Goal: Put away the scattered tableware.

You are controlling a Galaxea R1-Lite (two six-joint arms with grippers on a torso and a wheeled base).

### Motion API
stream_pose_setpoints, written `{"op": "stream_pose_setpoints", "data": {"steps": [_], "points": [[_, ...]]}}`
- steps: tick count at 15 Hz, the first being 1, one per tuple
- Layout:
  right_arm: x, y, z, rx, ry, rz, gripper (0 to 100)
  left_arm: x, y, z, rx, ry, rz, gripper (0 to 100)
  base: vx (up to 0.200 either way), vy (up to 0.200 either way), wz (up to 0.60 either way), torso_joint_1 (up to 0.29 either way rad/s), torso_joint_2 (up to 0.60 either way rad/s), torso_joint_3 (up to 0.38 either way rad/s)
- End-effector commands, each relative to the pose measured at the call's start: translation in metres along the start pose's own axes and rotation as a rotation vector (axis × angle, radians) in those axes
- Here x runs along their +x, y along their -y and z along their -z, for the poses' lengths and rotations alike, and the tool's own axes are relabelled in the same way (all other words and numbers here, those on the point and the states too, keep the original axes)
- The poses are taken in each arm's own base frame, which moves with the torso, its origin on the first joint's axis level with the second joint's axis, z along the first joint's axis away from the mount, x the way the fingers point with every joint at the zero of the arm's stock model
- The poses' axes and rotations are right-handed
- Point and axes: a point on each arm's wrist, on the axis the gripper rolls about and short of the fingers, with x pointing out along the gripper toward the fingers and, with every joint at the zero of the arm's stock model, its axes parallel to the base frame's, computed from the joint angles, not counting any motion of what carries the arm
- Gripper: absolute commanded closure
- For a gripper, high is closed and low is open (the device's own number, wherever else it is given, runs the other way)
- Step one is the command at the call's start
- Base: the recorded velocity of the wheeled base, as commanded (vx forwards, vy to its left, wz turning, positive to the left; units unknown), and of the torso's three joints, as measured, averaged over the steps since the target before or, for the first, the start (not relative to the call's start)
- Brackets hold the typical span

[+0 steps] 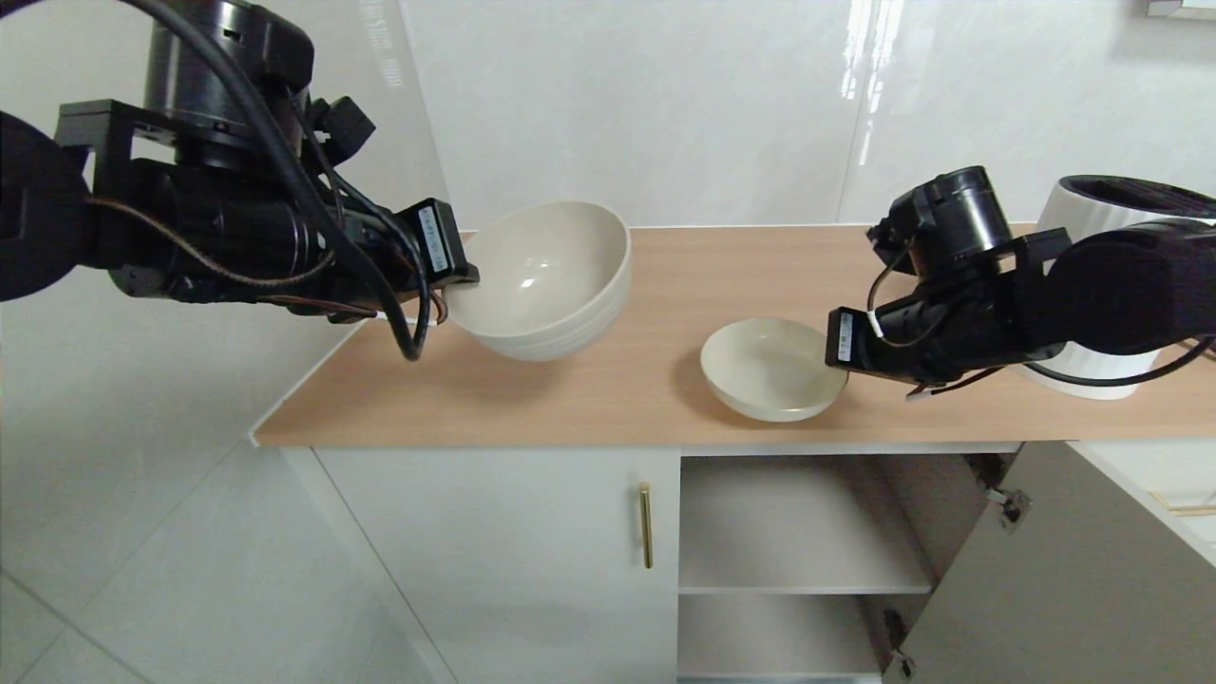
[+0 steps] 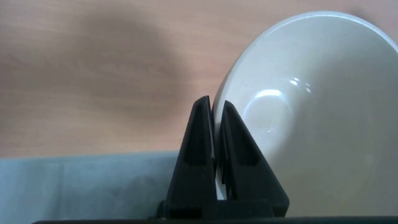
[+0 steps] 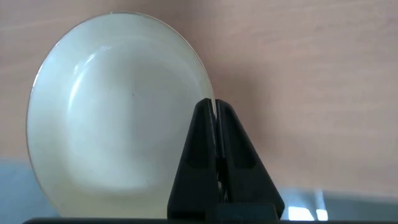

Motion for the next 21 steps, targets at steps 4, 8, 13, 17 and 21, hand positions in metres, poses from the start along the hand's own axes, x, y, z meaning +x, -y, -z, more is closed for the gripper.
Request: {"op": "stream_pose_setpoints", "data": {"steps": [4,8,13,17,21], "points": [[-0.052,0.009,0.003,0.001,0.022,-0.045,100,-0.003,-0.008,0.017,0.065,-0.028,-0.054,100,0.000,0.000,0.00,0.000,0.00,0.000],[-0.079,0.022,0.021,-0.006,-0.033,-0.034,100,-0.017,-0.014,0.042,0.148,-0.096,-0.052,100,0.000,0.000,0.00,0.000,0.00,0.000],[-0.129,0.037,0.054,-0.025,-0.131,-0.166,100,-0.046,-0.021,0.082,0.217,-0.175,0.014,100,0.000,0.000,0.00,0.000,0.00,0.000],[-0.120,0.046,0.074,-0.032,-0.197,-0.113,100,-0.057,-0.022,0.101,0.207,-0.224,0.046,100,0.000,0.000,0.00,0.000,0.00,0.000],[-0.114,0.048,0.080,-0.031,-0.221,-0.089,100,-0.044,-0.021,0.116,0.222,-0.247,0.056,100,-0.150,0.000,0.00,0.008,0.00,0.003]]}}
